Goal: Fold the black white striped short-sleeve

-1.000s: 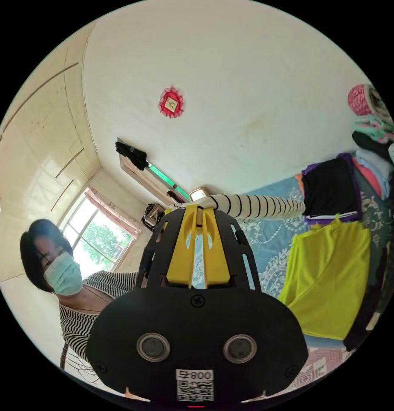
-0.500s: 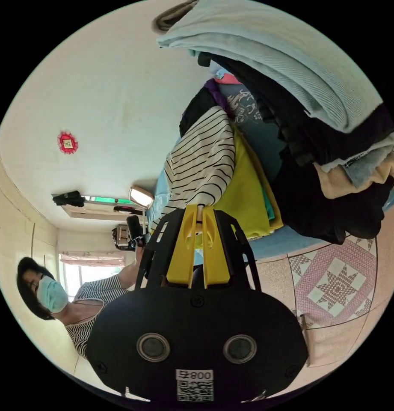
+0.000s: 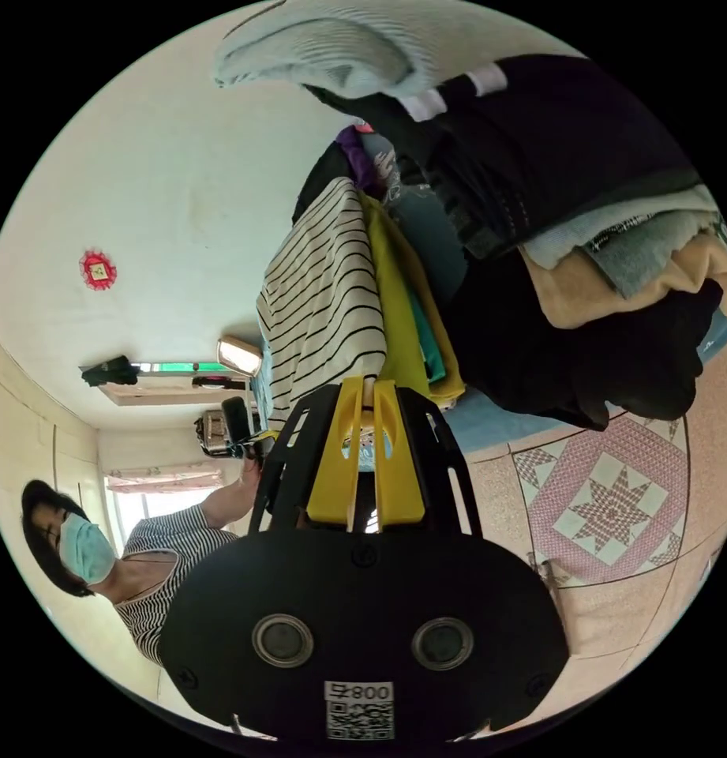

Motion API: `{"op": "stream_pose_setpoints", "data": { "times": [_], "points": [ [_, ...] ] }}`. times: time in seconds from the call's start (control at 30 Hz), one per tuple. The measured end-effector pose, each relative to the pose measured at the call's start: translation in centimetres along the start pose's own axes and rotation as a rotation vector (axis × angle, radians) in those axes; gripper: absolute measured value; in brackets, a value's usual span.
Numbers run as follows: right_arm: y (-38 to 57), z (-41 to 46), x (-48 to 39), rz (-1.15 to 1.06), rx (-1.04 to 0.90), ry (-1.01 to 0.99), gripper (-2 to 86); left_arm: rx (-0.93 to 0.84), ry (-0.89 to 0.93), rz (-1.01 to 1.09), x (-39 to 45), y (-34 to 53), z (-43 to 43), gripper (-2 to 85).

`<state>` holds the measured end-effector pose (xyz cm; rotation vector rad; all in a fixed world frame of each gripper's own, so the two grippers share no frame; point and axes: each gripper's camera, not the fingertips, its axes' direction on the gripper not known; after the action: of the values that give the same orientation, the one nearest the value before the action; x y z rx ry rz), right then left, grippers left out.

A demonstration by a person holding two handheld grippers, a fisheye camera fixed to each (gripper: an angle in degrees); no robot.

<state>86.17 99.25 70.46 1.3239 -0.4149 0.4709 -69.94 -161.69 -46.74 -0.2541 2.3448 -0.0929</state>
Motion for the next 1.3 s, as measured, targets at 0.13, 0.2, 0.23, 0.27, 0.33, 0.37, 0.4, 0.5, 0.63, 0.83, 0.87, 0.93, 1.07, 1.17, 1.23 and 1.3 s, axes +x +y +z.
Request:
{"op": "stream_pose_setpoints", "data": {
  "times": [0.13, 0.2, 0.23, 0.27, 0.33, 0.37, 0.4, 0.5, 0.63, 0.83, 0.87, 0.93, 1.07, 1.17, 1.23, 1.3],
  "points": [
    [1.4, -2.2, 1.1, 0.003, 0.120, -0.033, 0.9, -0.008, 0.010, 0.017, 2.0, -1.6, -0.7, 2.8],
    [2.3, -3.4, 0.9, 0.007, 0.202, -0.001, 0.5, -0.001, 0.030, 0.028, 2.9, -2.1, -1.1, 2.5],
    [2.8, -3.9, 0.1, -0.019, 0.249, 0.020, 0.3, 0.004, 0.032, 0.048, 3.8, -2.4, -1.5, 2.2],
    [3.0, -4.1, -0.5, -0.034, 0.267, 0.033, 0.3, 0.013, 0.020, 0.078, 4.8, -2.8, -2.0, 1.9],
    [3.3, -3.8, -3.7, -0.126, 0.297, 0.091, 0.2, 0.030, -0.008, 0.123, 6.3, -3.2, -2.7, 1.3],
    [3.3, -3.4, -4.6, -0.157, 0.296, 0.100, 0.1, 0.036, -0.026, 0.153, 7.2, -3.7, -3.1, 1.1],
    [3.1, -2.3, -6.5, -0.209, 0.287, 0.127, 0.1, 0.040, -0.039, 0.169, 7.7, -3.9, -3.2, 0.9],
    [1.4, 1.5, -10.8, -0.310, 0.251, 0.201, 0.0, 0.045, -0.118, 0.217, 9.6, -5.7, -3.0, 0.5],
    [-2.8, 8.2, -15.6, -0.389, 0.168, 0.289, 0.0, -0.023, -0.204, 0.270, 11.7, -8.1, -0.6, 0.3],
    [-6.9, 17.6, -18.2, -0.380, 0.012, 0.356, 0.0, -0.094, -0.320, 0.259, 12.5, -8.2, 2.3, 0.2],
    [-7.0, 18.4, -18.3, -0.376, 0.000, 0.370, 0.0, -0.094, -0.315, 0.245, 12.3, -8.2, 2.4, 0.2],
    [-6.9, 21.2, -18.9, -0.396, -0.032, 0.412, 0.0, -0.099, -0.325, 0.237, 12.1, -8.0, 2.5, 0.2],
    [-6.5, 24.1, -19.7, -0.409, -0.049, 0.425, 0.0, -0.081, -0.323, 0.218, 11.3, -7.5, 2.3, 0.2],
    [-6.0, 25.7, -20.4, -0.414, -0.052, 0.434, 0.0, -0.069, -0.298, 0.199, 10.9, -7.1, 1.9, 0.2],
    [-5.2, 26.1, -21.1, -0.430, -0.039, 0.444, 0.1, -0.073, -0.294, 0.205, 10.9, -6.7, 1.7, 0.3],
    [-4.6, 25.6, -21.6, -0.430, -0.022, 0.412, 0.1, -0.081, -0.285, 0.208, 11.0, -6.3, 1.4, 0.3]
  ]
}}
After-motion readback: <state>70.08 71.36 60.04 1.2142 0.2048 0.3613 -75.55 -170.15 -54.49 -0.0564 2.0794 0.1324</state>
